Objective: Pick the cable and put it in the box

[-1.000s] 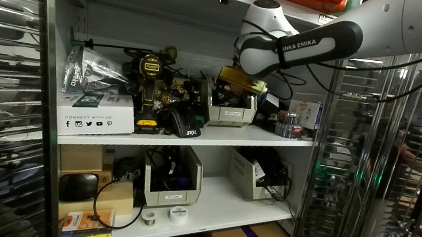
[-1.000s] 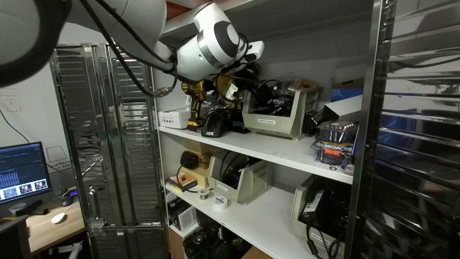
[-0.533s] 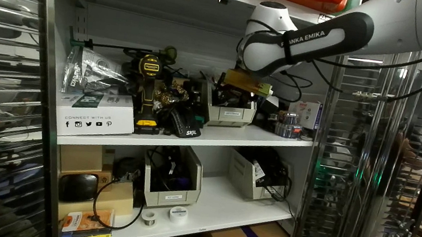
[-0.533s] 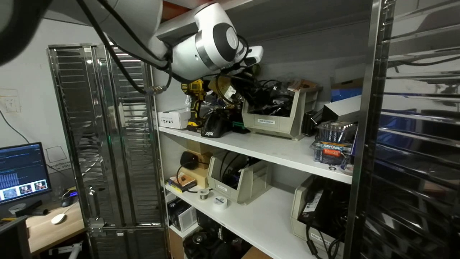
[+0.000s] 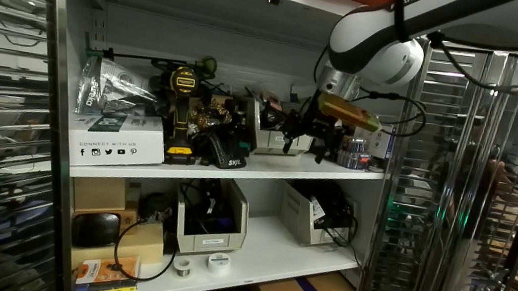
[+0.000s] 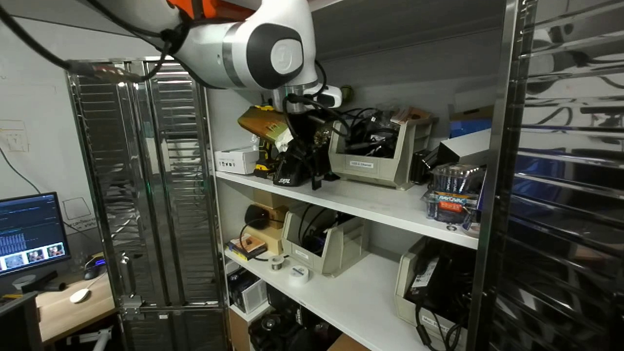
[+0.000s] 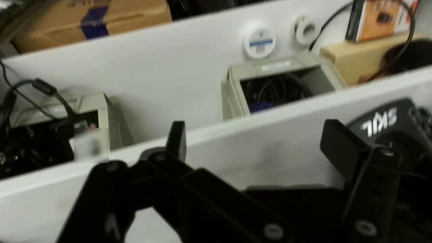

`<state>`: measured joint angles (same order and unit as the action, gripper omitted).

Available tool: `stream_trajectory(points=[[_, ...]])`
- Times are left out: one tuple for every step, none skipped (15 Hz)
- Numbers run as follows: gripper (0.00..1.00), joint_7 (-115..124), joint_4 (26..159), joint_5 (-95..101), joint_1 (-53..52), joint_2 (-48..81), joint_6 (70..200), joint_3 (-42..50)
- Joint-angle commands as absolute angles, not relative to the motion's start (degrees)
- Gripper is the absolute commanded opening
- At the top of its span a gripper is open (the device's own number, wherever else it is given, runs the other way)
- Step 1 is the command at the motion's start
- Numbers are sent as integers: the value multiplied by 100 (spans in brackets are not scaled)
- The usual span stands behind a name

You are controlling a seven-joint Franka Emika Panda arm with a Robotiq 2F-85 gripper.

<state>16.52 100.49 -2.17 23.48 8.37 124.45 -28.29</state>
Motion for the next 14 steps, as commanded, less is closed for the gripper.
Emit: stream_trajectory(points=[[100,279,11197,-1312,1609,-449,11387,-1682],[100,65,11409,-1301,1397,-691,10932,-1385],[100,-101,11610,-1171,1216,-934,10470,-1110],[100,-197,11769,-974,1058,-1181,9973,-886],[100,-172,11899,-702,929,-1436,9476,-717],[100,-218,12056,-420,834,-1701,9044,-574],[100,-296,12210,-170,753,-1982,8675,-450],[100,-388,12363,39,676,-2285,8398,-356],[100,-148,11880,-185,598,-1569,8676,-302],[100,-163,11984,-143,554,-1755,8590,-232],[100,-164,11997,-146,519,-1806,8592,-189],[100,-163,11996,-149,498,-1792,8597,-178],[100,-164,11995,-151,488,-1735,8616,-178],[100,-165,11985,-154,482,-1649,8643,-178]])
